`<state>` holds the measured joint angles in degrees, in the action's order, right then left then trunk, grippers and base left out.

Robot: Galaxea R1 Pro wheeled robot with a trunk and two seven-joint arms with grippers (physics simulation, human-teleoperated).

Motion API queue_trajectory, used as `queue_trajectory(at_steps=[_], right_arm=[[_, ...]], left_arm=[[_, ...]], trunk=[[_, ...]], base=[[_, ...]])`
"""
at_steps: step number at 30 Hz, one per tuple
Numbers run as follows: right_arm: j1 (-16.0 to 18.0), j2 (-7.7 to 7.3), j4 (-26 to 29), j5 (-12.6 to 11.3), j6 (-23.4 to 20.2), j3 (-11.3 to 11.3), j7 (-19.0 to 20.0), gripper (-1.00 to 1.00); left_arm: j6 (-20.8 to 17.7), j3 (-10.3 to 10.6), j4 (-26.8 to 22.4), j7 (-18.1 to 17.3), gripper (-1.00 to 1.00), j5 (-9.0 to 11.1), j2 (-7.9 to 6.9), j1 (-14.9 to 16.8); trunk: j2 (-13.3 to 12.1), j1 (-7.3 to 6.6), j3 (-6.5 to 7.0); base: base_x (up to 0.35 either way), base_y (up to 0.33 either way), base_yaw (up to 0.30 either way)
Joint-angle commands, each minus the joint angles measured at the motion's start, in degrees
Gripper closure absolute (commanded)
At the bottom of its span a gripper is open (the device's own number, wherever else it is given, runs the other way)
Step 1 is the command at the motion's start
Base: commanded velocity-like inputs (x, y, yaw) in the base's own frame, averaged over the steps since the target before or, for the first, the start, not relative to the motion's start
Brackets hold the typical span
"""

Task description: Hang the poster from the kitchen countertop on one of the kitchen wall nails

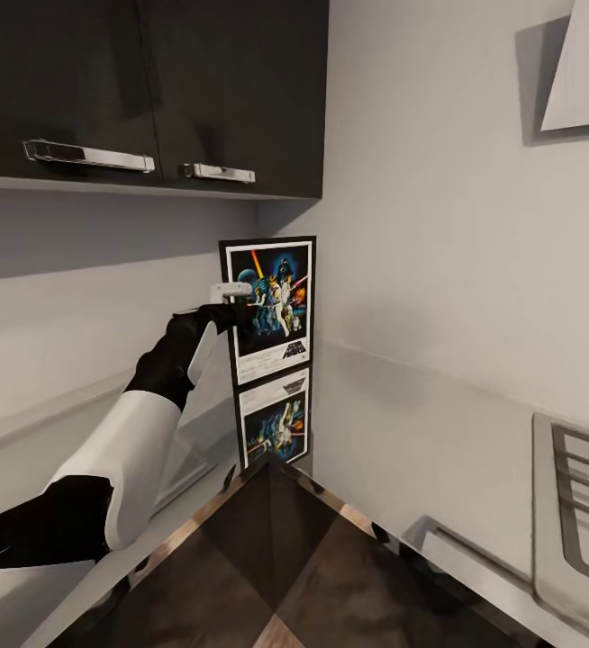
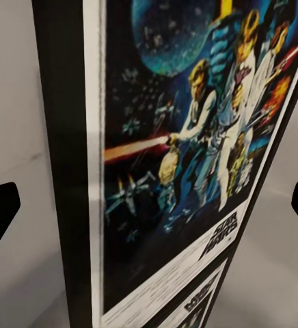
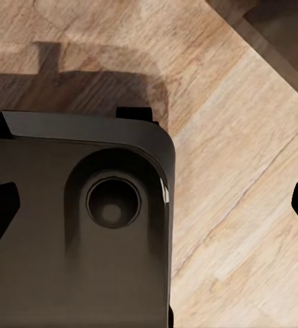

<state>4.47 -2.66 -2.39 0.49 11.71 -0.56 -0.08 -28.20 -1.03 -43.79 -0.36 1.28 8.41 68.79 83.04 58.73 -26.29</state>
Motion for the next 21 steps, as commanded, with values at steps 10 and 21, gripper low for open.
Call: queue_trajectory(at_steps=[10, 21], right_arm=[[0.1, -0.05, -0.24, 0.12, 0.48, -0.05, 0.07, -1.0], [0.1, -0.04, -0.24, 0.17, 0.42, -0.07, 0.08, -1.0]], left_arm=[[-0.3, -0.11, -0.07, 0.0, -1.0, 0.13, 0.03, 0.03], [-0.28, -0.11, -0.06, -0.01, -1.0, 0.13, 0.03, 0.03]], trunk=[[0.04, 0.0, -0.06], [0.04, 0.0, -0.06]], base=[[0.0, 0.0, 0.0], [0.138, 0.0, 0.0]])
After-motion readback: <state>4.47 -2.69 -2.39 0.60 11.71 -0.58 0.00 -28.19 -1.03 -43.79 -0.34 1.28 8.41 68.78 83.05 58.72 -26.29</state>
